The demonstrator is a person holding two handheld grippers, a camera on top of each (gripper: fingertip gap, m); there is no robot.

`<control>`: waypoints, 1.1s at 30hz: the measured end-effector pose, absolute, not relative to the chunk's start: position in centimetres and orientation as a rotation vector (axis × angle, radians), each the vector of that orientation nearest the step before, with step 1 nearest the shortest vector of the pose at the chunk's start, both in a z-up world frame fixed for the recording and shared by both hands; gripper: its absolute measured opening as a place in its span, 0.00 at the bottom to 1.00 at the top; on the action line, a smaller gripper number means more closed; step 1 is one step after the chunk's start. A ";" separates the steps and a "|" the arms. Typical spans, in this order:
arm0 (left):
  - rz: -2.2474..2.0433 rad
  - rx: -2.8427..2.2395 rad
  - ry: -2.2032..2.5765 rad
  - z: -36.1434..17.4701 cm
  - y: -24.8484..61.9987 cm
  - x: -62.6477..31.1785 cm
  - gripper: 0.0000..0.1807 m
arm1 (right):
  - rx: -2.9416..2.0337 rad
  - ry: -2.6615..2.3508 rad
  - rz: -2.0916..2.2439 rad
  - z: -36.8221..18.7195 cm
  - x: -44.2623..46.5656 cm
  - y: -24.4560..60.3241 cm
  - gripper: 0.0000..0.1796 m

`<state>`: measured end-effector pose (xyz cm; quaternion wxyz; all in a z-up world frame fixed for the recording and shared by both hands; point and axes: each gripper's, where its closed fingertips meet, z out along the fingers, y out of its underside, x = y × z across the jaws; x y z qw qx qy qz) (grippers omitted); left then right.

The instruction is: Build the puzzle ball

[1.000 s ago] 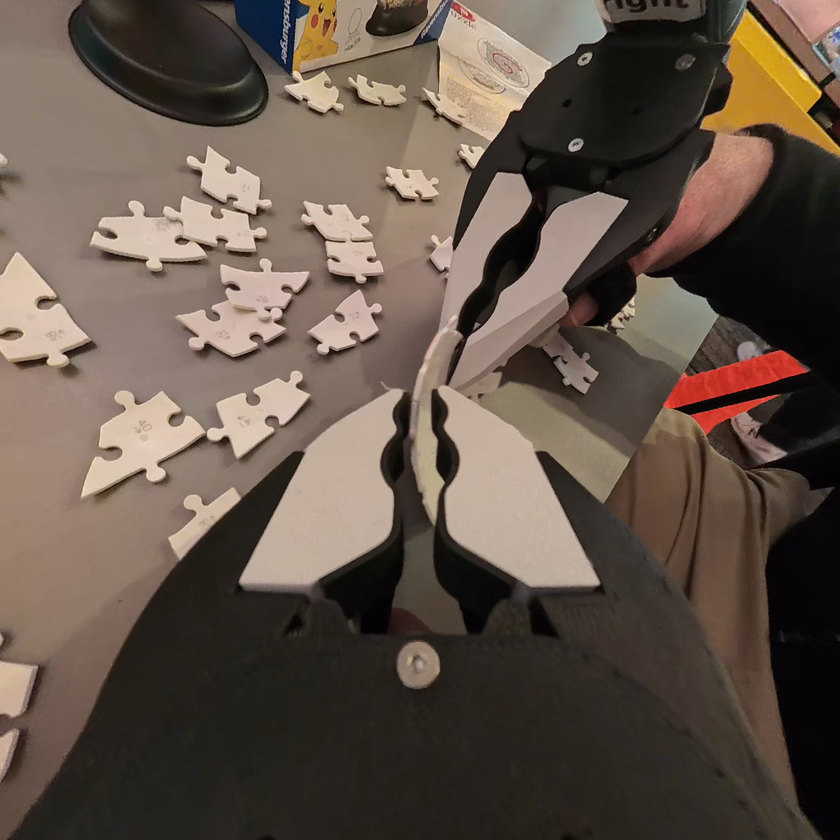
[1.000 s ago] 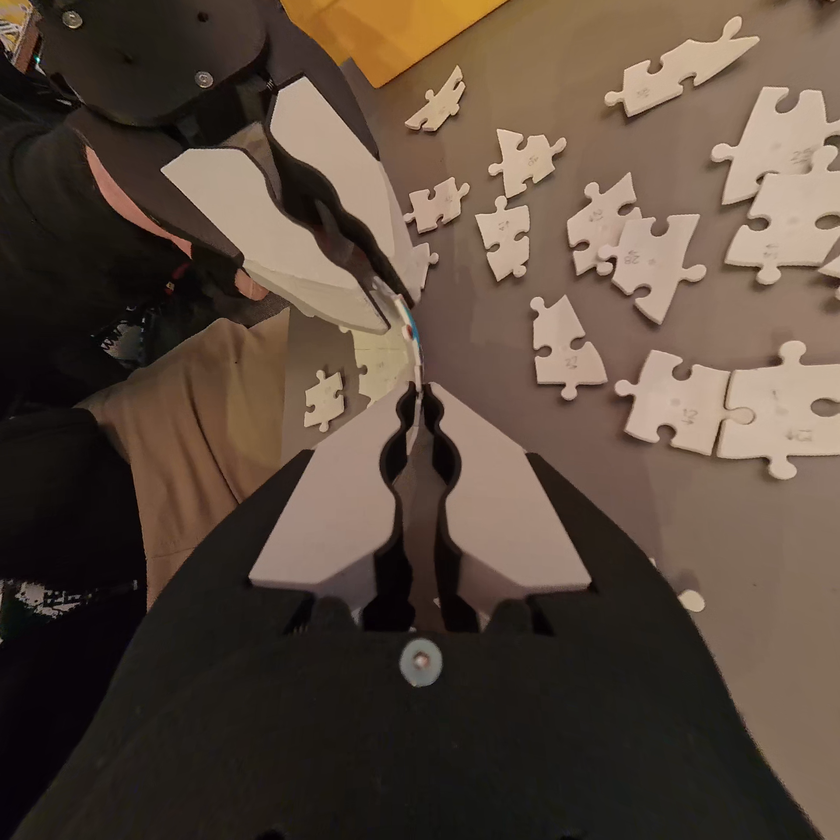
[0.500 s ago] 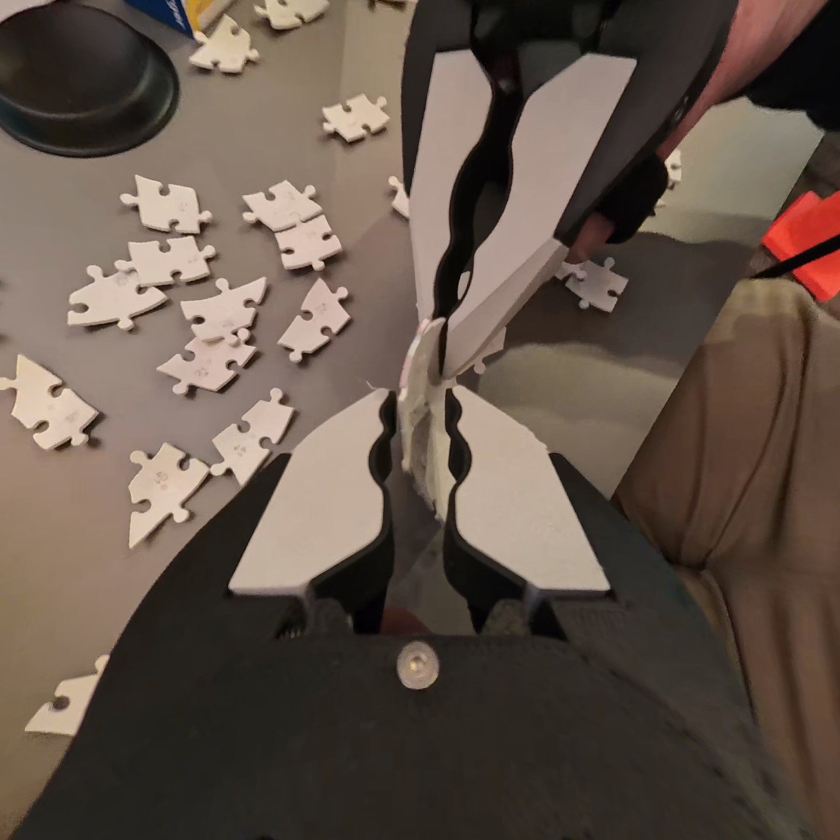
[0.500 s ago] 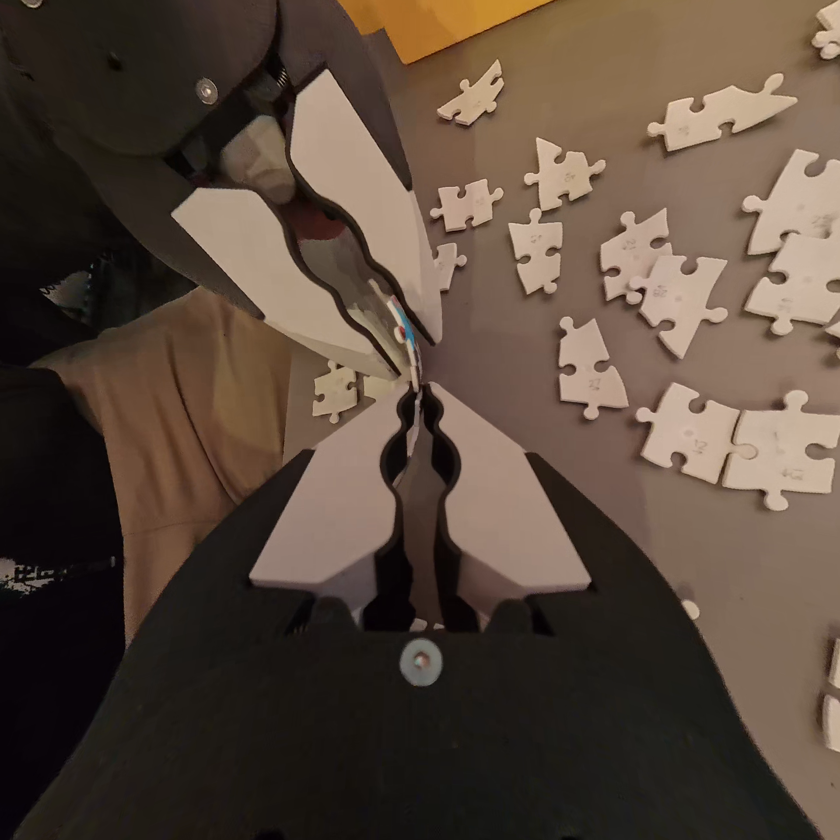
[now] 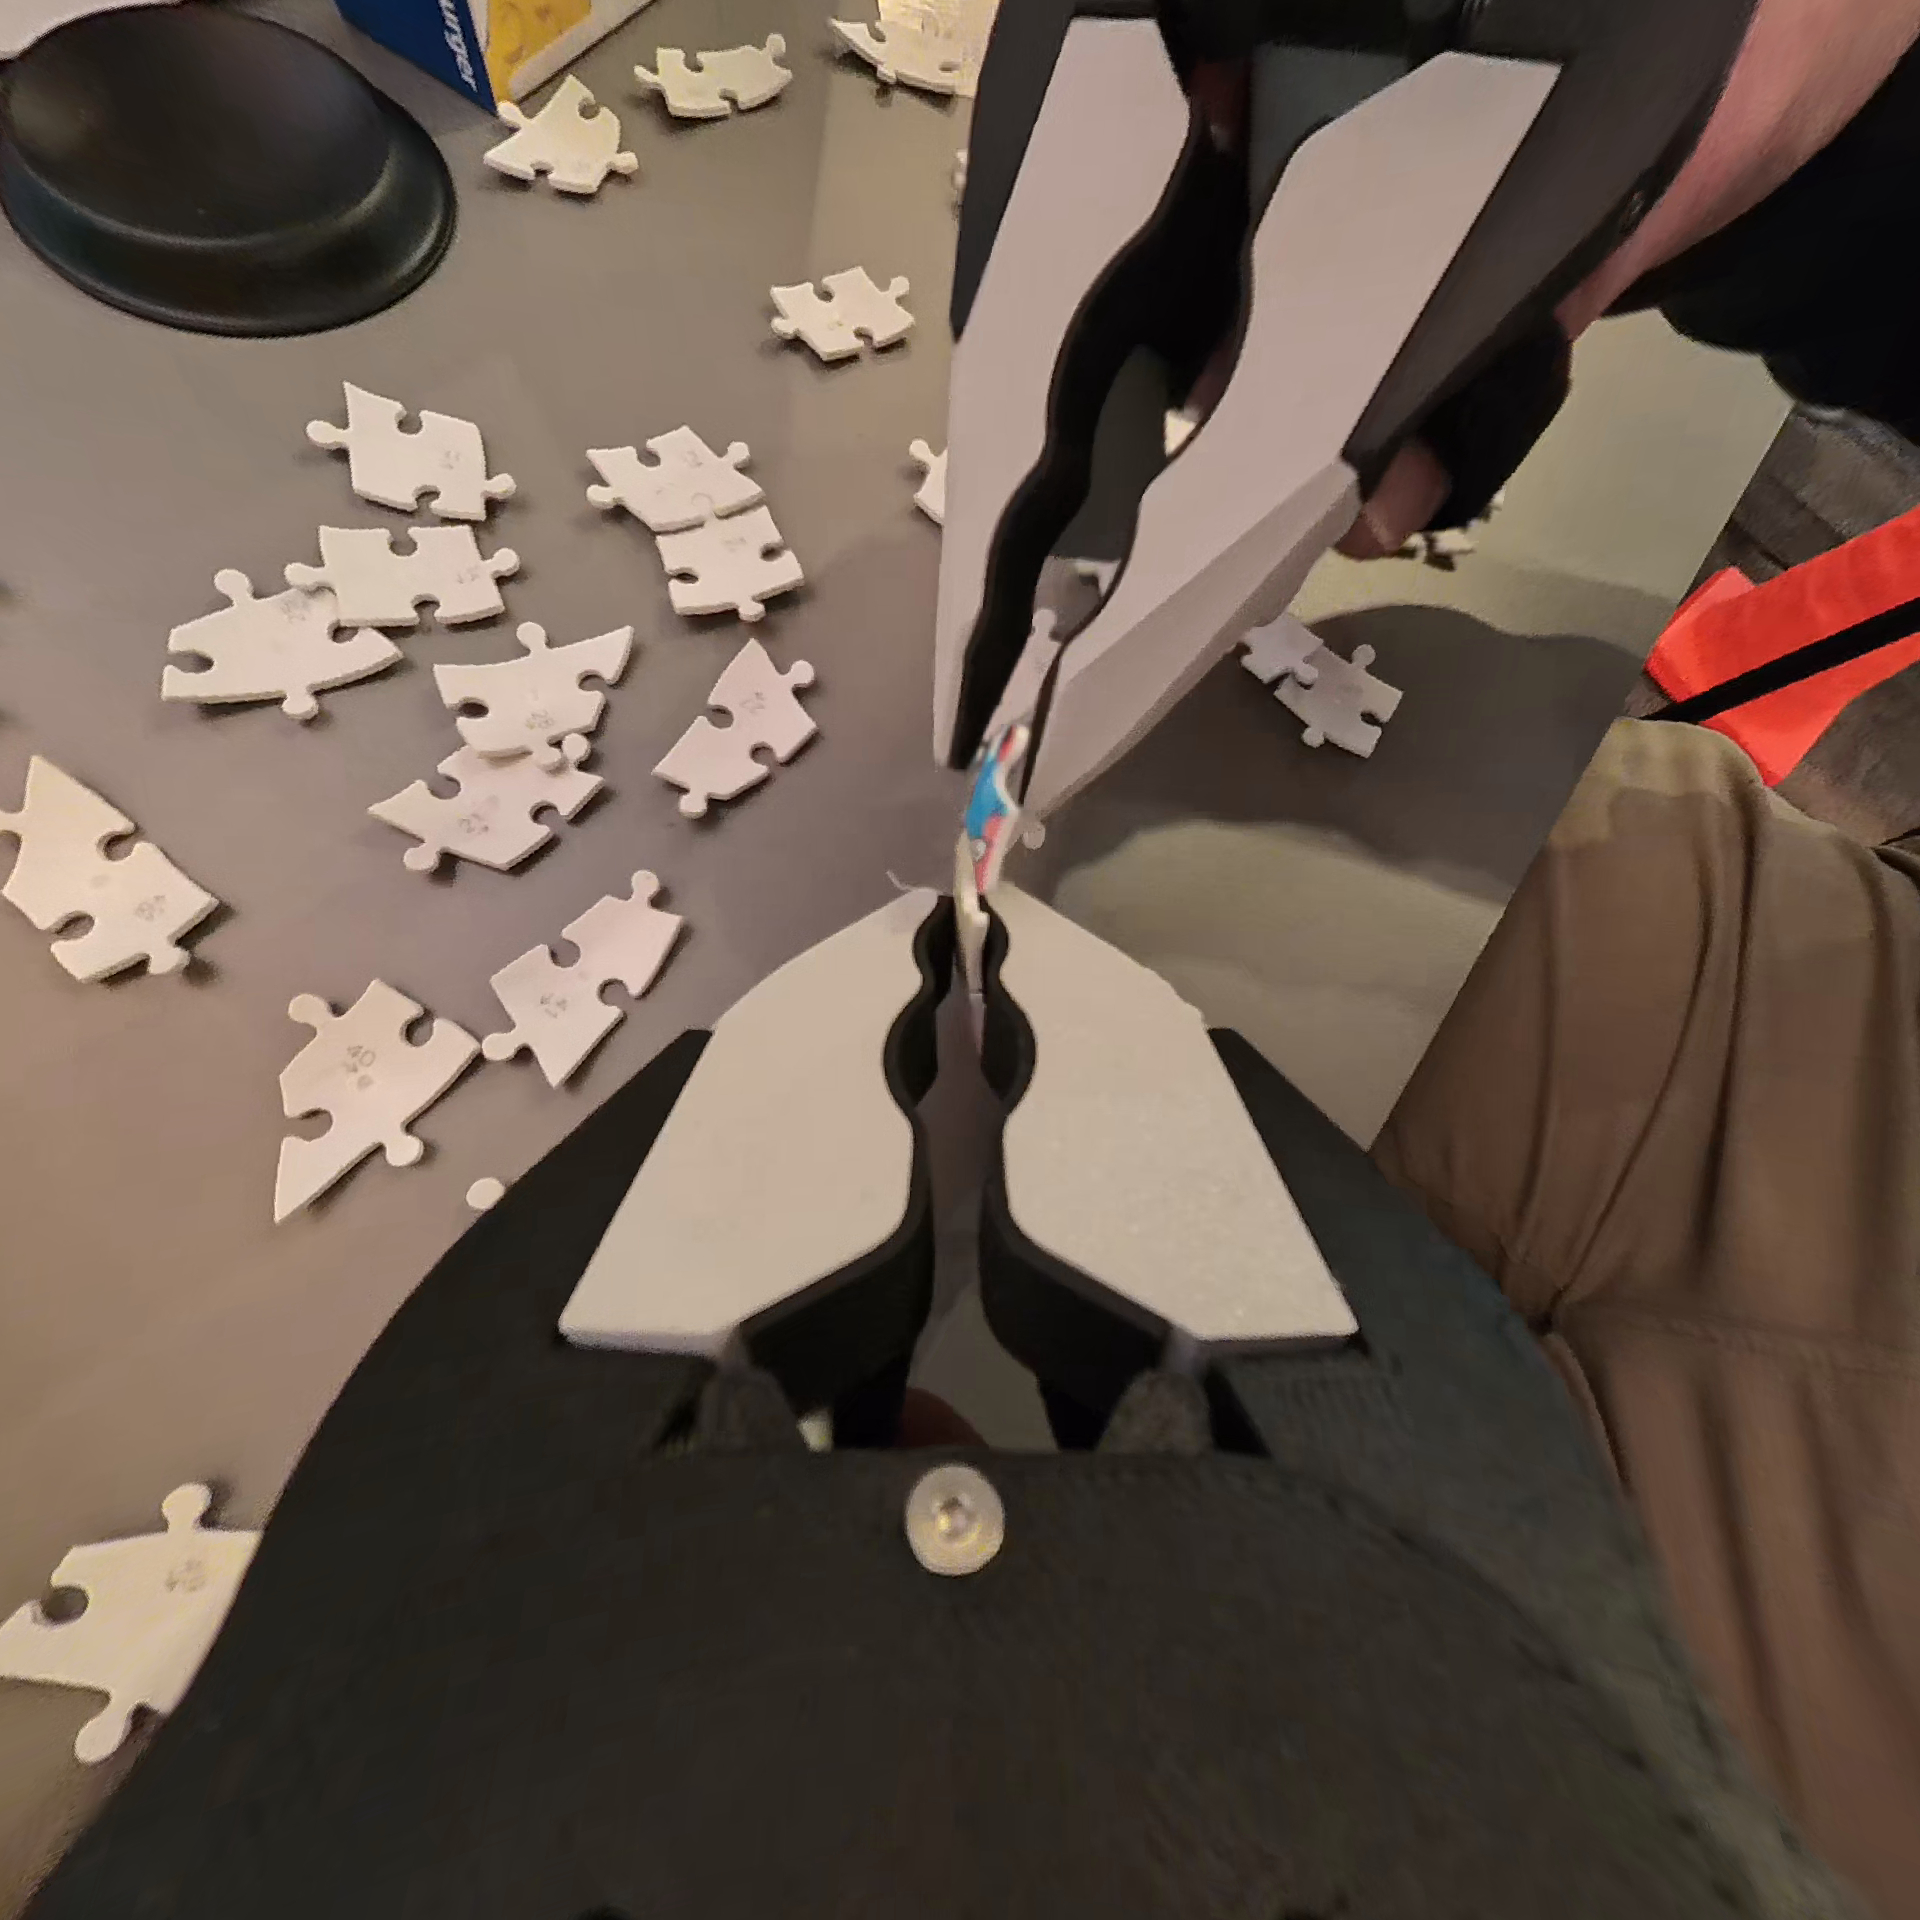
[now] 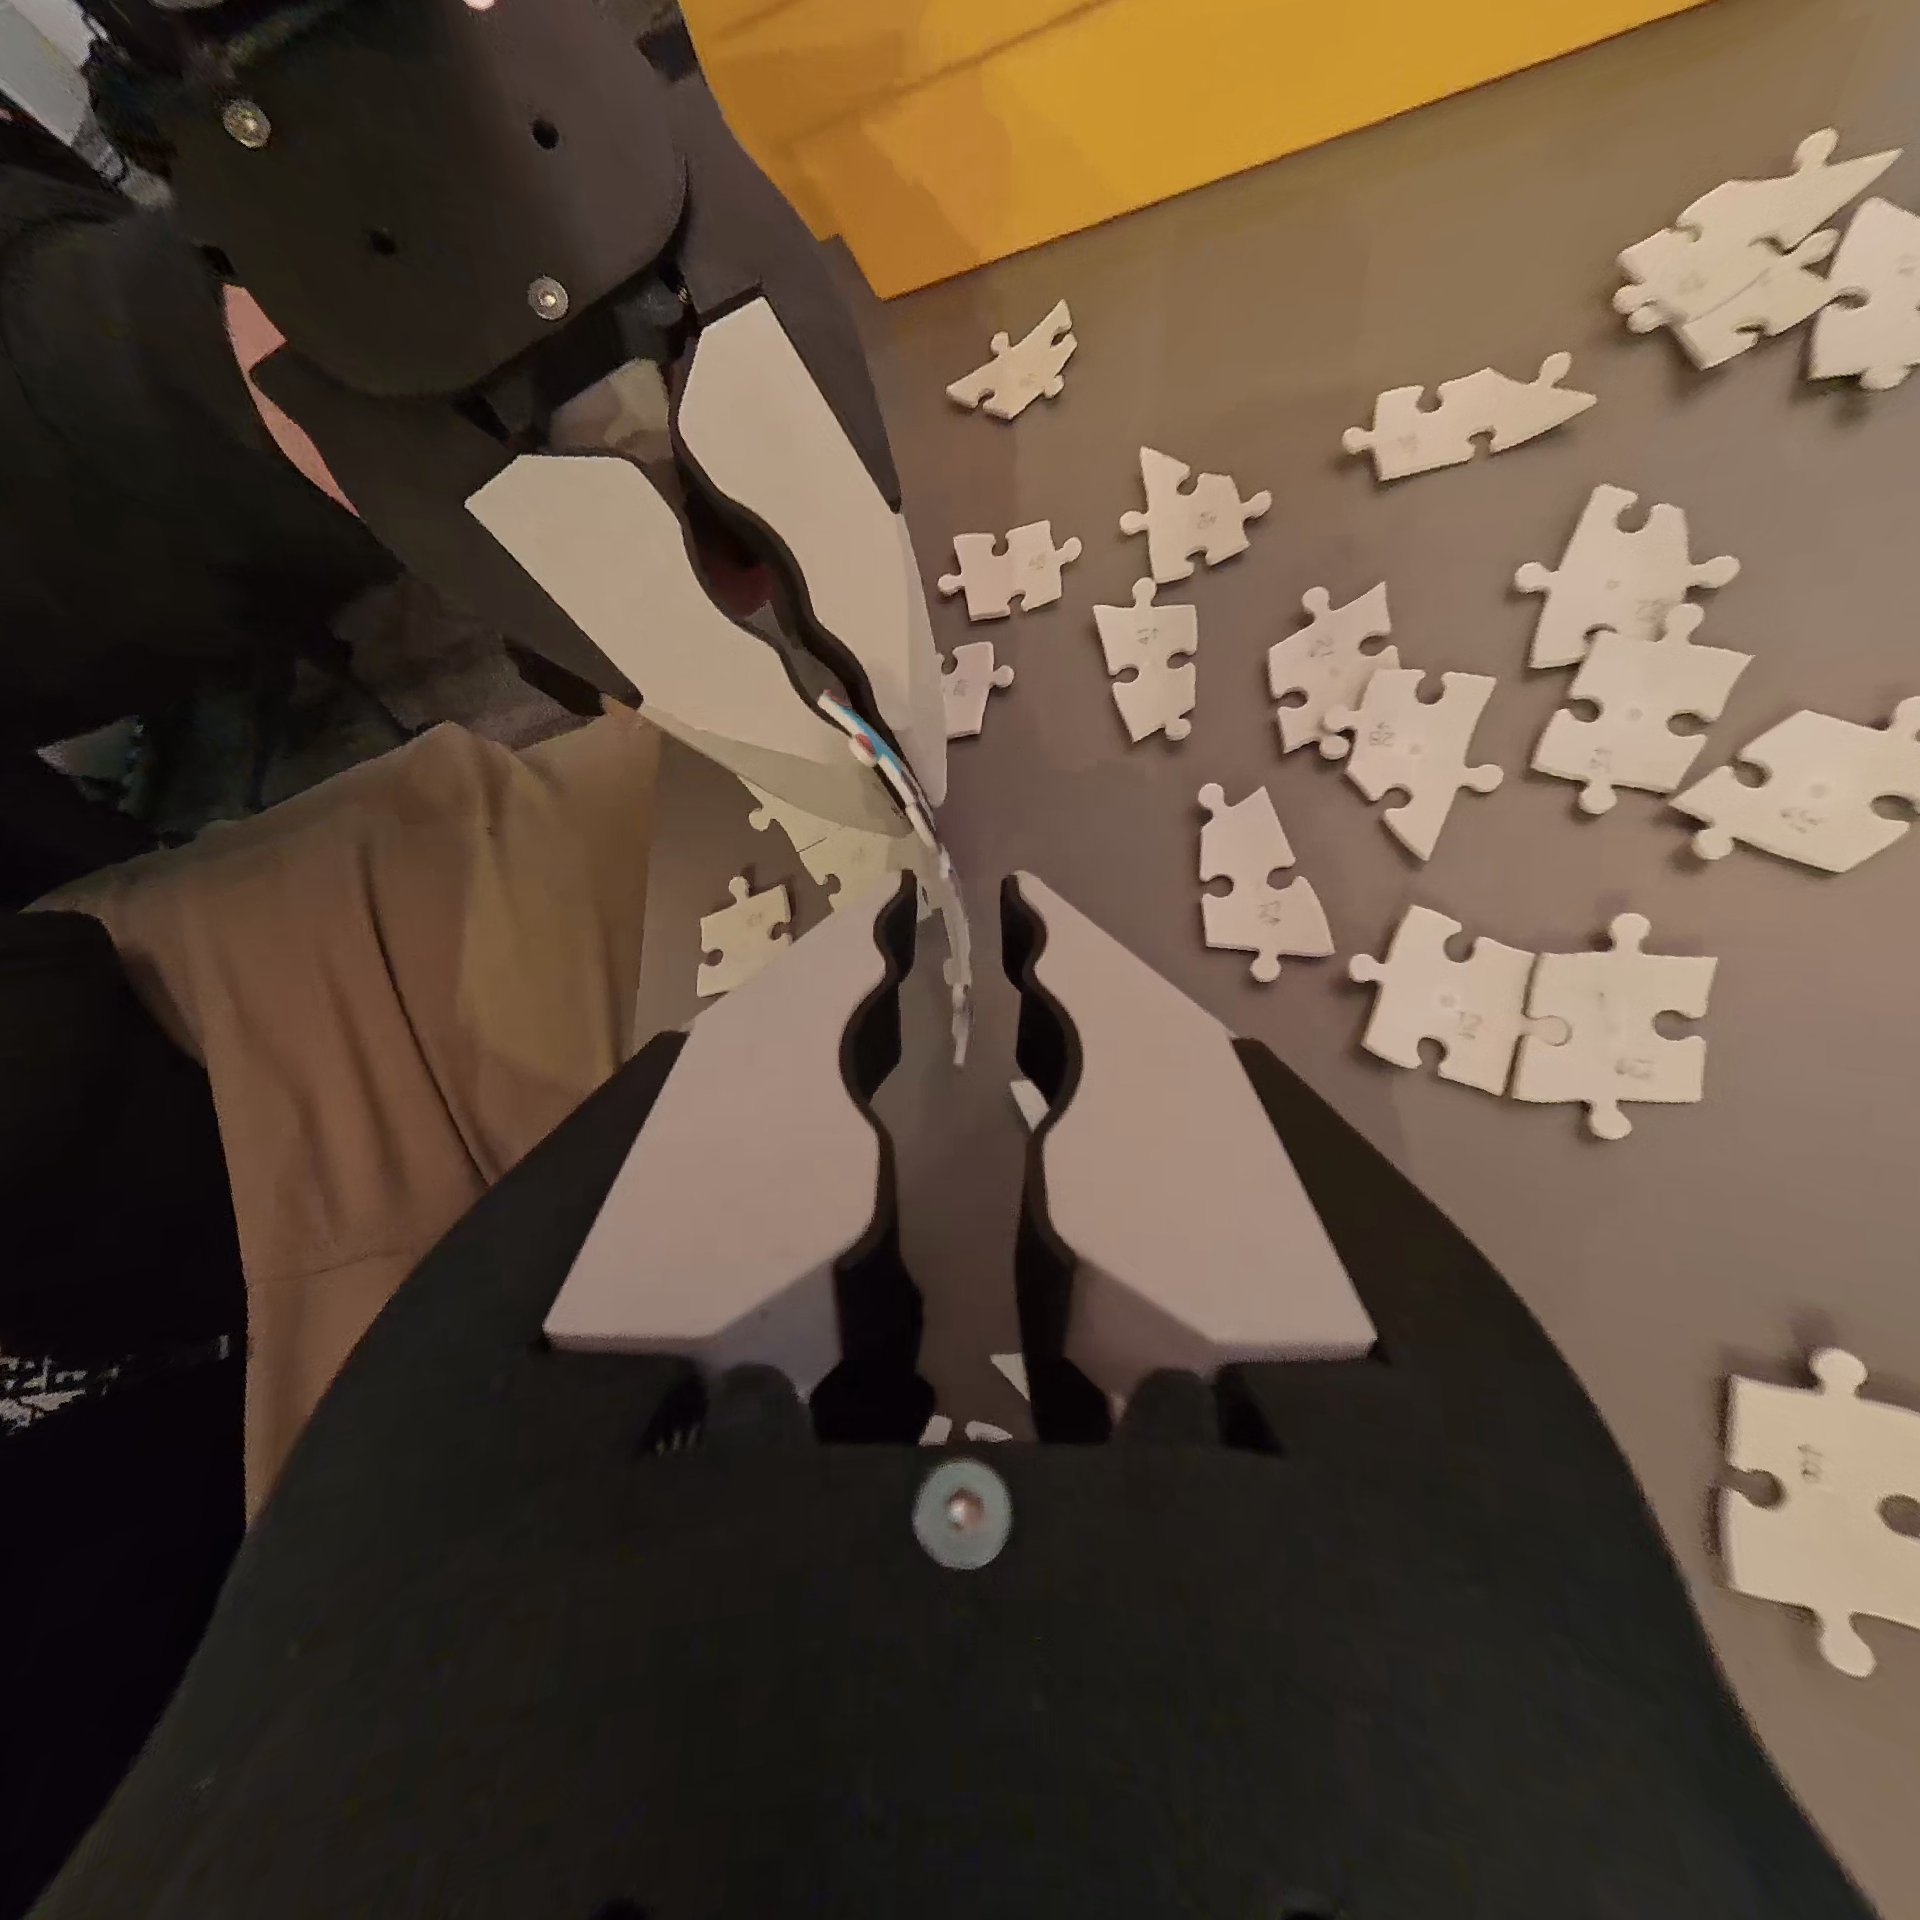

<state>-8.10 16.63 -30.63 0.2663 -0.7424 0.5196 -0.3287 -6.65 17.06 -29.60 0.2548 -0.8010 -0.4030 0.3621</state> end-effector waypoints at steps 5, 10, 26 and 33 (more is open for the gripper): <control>-0.964 -2.009 1.281 -29.5 17.7 -8.9 0.01 | -2.144 -1.015 0.949 -28.0 -5.3 18.3 0.10; -1.003 -1.997 1.151 -27.5 19.1 -10.6 0.01 | -2.141 -1.021 0.901 -27.1 -3.8 18.3 0.10; -0.980 -1.893 0.851 -21.6 23.0 -16.1 0.01 | -2.205 -1.066 0.775 -28.6 -2.3 19.1 0.12; -1.009 -1.881 0.808 -21.3 22.9 -17.1 0.01 | -2.232 -1.079 0.714 -27.5 0.5 19.6 0.13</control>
